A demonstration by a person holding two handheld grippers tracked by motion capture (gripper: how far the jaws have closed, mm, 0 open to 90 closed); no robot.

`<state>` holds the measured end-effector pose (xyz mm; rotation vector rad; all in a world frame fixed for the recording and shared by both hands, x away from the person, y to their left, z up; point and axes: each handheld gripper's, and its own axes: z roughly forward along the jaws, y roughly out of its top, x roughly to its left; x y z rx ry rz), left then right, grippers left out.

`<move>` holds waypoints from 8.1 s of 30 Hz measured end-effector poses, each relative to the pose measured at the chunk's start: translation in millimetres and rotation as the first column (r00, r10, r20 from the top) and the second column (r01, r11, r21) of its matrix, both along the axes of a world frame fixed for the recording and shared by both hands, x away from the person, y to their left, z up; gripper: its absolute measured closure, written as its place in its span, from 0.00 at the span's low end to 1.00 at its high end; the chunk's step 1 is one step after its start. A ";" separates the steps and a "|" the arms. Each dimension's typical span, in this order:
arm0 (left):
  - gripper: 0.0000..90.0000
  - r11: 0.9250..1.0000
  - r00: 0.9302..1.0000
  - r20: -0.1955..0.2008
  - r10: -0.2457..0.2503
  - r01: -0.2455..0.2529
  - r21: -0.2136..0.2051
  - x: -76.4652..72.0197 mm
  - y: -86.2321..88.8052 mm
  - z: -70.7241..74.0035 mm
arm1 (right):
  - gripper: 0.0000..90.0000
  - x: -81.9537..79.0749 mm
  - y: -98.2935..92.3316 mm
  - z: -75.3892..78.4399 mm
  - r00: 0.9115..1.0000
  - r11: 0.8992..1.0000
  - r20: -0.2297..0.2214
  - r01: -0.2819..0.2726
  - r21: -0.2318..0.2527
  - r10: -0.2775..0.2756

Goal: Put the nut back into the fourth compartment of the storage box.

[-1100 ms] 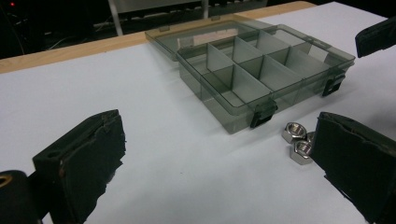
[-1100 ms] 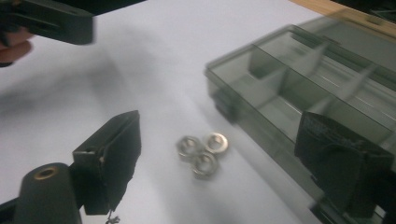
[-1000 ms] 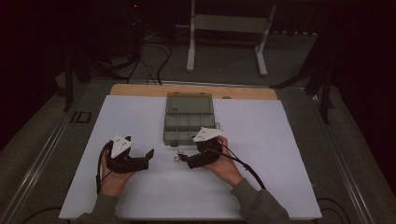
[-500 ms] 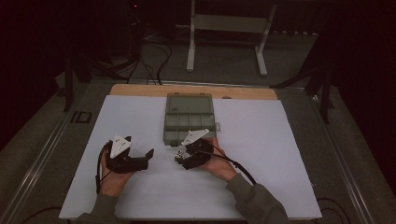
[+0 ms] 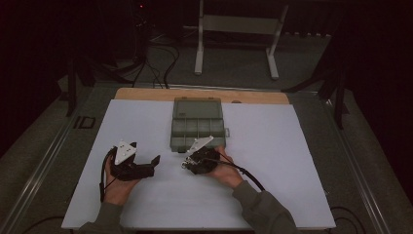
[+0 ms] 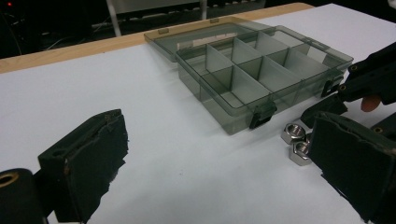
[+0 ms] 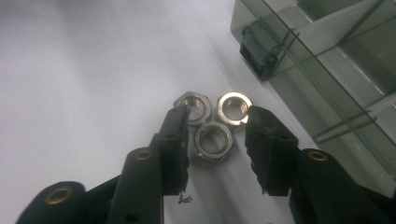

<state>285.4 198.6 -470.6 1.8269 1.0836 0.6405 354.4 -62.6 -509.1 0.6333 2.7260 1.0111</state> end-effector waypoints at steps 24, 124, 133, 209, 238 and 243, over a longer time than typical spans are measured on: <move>0.06 1.000 1.000 0.000 -0.003 0.003 0.003 -0.3 -0.5 -0.3 | 0.75 -1.4 -8.2 3.6 0.999 0.995 -0.029 -0.026 -0.096 0.023; 0.02 0.999 0.999 0.011 -0.033 0.033 -0.006 -4.5 -1.1 2.3 | 0.78 27.5 -23.3 95.3 0.998 0.991 -0.002 0.056 -0.121 -0.057; 0.02 1.000 0.999 0.012 -0.029 0.029 -0.003 -4.4 -1.5 2.1 | 0.78 36.6 -26.0 99.8 0.996 0.989 0.002 0.084 -0.119 -0.084; 0.02 0.999 0.999 0.015 -0.032 0.032 0.004 -4.5 -2.6 1.9 | 0.78 99.3 -49.3 86.2 0.931 0.929 -0.058 0.351 -0.114 -0.359; 0.02 0.999 0.999 0.020 -0.035 0.035 -0.001 -5.2 -2.4 2.6 | 0.78 113.6 -47.8 71.6 0.884 0.883 -0.087 0.443 -0.153 -0.459; 0.02 0.999 0.999 0.020 -0.036 0.036 -0.001 -5.2 -2.3 2.5 | 0.78 114.8 -48.3 67.7 0.877 0.878 -0.098 0.454 -0.151 -0.471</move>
